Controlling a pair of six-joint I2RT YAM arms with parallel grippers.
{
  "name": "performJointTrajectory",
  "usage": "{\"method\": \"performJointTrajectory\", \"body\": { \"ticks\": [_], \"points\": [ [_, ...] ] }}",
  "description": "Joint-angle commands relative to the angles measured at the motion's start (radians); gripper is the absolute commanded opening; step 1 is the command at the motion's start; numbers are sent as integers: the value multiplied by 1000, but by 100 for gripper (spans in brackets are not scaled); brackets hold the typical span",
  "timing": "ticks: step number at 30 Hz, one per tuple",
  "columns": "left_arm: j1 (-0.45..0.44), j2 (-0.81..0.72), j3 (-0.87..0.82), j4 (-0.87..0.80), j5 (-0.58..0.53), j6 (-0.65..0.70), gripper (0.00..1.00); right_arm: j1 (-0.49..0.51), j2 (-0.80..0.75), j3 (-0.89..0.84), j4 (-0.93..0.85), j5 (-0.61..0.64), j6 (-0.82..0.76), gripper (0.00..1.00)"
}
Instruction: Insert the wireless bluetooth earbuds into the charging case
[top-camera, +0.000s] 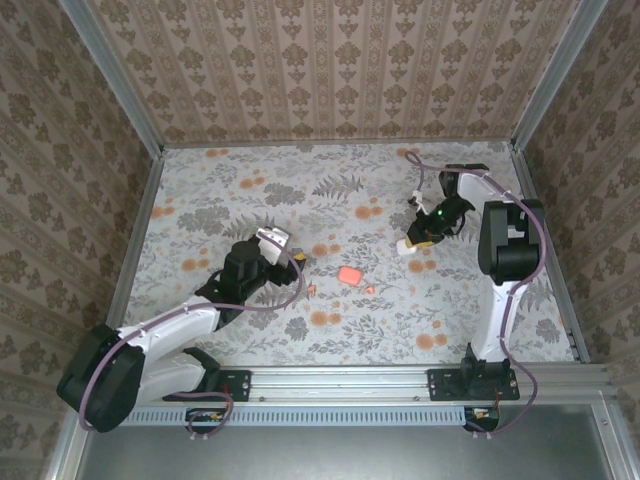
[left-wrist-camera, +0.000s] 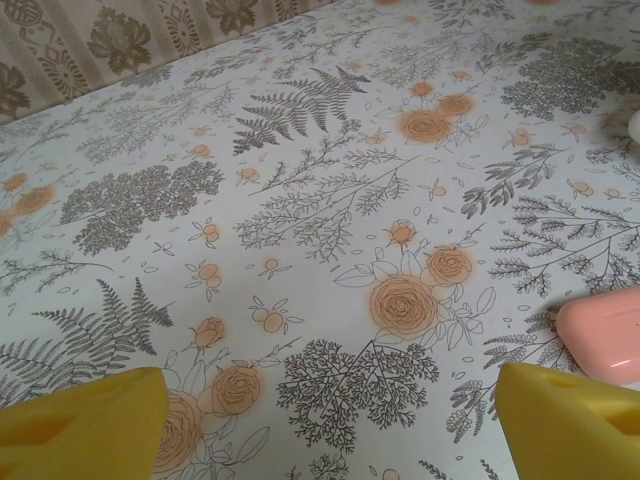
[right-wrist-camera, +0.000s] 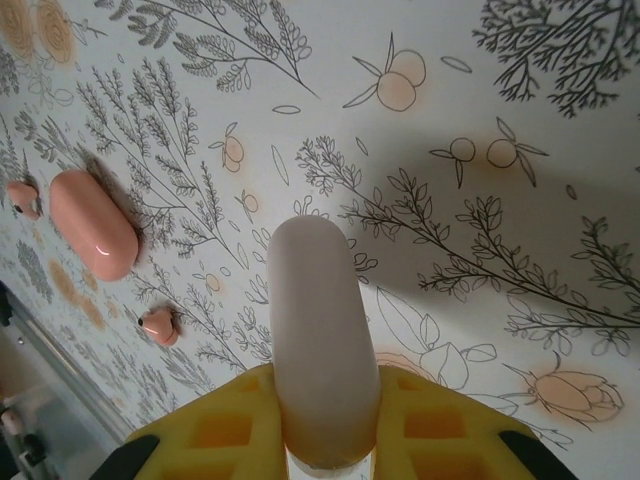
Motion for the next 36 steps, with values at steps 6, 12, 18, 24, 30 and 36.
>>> {"method": "performJointTrajectory", "body": {
  "ticks": [6,12,18,24,30,36],
  "points": [
    [13,14,39,-15,37,-12,85,-30,49,44,-55,-24,-9,23],
    [13,5,37,-28,39,-15,85,-44,51,46,-32,-1,1,35],
    [14,7,83,-131,39,-27,85,-56,38,38,21,7,27,44],
    [14,19,195,-326,60,-85,83,-56,-21,30,64,41,56,48],
    [2,92,400,-602,81,-185,76,-52,-263,-152,331,-49,200,55],
    [-46,250,656,-882,91,-241,76,8,-522,-490,771,-137,529,62]
  ]
}}
